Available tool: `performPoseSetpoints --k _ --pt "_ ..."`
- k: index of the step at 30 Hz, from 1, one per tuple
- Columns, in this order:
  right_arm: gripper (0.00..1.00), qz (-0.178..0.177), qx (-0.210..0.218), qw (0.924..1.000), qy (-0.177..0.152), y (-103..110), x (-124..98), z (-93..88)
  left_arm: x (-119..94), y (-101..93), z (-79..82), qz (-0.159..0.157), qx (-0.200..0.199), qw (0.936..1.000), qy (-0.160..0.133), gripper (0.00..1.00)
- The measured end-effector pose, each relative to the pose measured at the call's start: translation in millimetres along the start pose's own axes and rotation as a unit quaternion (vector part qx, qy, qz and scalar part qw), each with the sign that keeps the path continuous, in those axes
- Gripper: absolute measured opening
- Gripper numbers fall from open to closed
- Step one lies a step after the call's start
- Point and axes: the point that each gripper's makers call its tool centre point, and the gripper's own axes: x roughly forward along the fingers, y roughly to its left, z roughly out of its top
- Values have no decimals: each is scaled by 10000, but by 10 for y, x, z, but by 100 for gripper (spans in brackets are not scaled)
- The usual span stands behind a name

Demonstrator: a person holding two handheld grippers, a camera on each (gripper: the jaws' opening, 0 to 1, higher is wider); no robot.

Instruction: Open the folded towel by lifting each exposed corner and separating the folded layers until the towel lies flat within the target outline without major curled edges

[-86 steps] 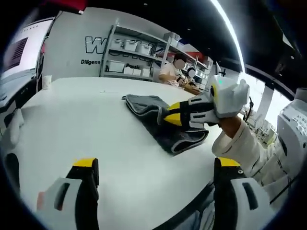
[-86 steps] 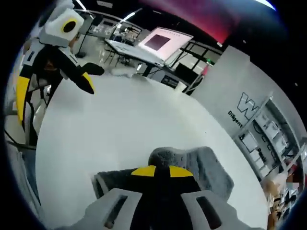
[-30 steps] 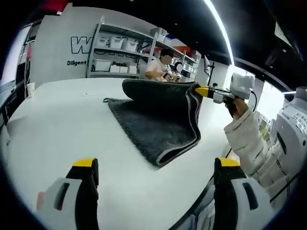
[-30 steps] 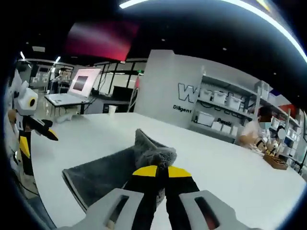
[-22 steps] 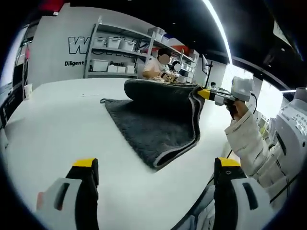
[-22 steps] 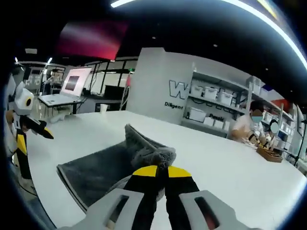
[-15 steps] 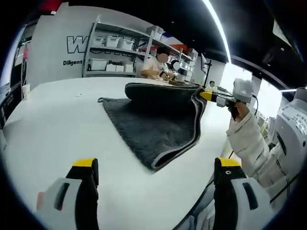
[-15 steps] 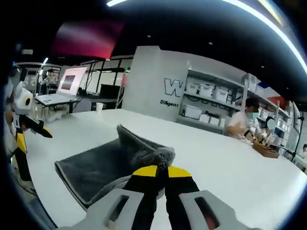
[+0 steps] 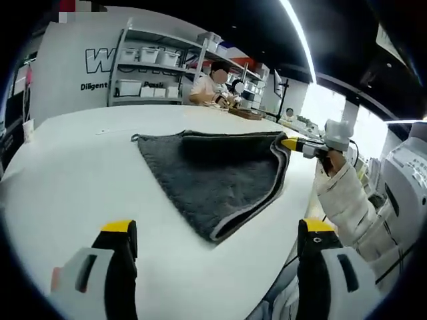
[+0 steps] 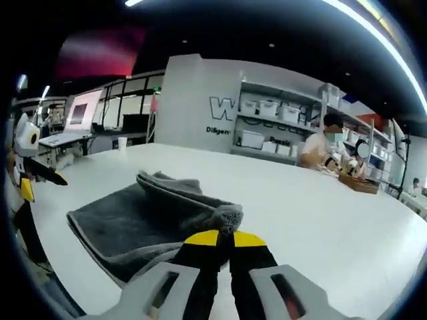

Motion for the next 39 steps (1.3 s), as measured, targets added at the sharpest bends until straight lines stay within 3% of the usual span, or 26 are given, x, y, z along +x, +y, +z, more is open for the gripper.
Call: performPoseSetpoints --k 8,16,20,24,32,35,39 --pt "0 -53 25 9990 443 -107 25 -383 82 -30 -15 -82 28 9999 77 99" --pt "0 -20 -79 9973 733 -139 80 -591 113 -67 -17 -131 46 9999 95 98" --pt "5 29 -62 9958 913 -152 63 -703 113 -74 -26 -128 54 9998 112 98" --pt "16 -187 -29 9948 1004 -284 5 -715 111 -77 -30 -128 48 9998 110 98" --pt "44 -460 -173 9926 1110 -419 -119 -560 107 -89 -25 -155 43 9998 83 98" --pt "50 -434 -175 9933 1055 -416 -176 -451 95 -82 -25 -144 33 9999 72 98" --pt "68 -181 -325 9932 1099 -297 -226 -290 74 -56 -32 -111 20 9999 64 98"
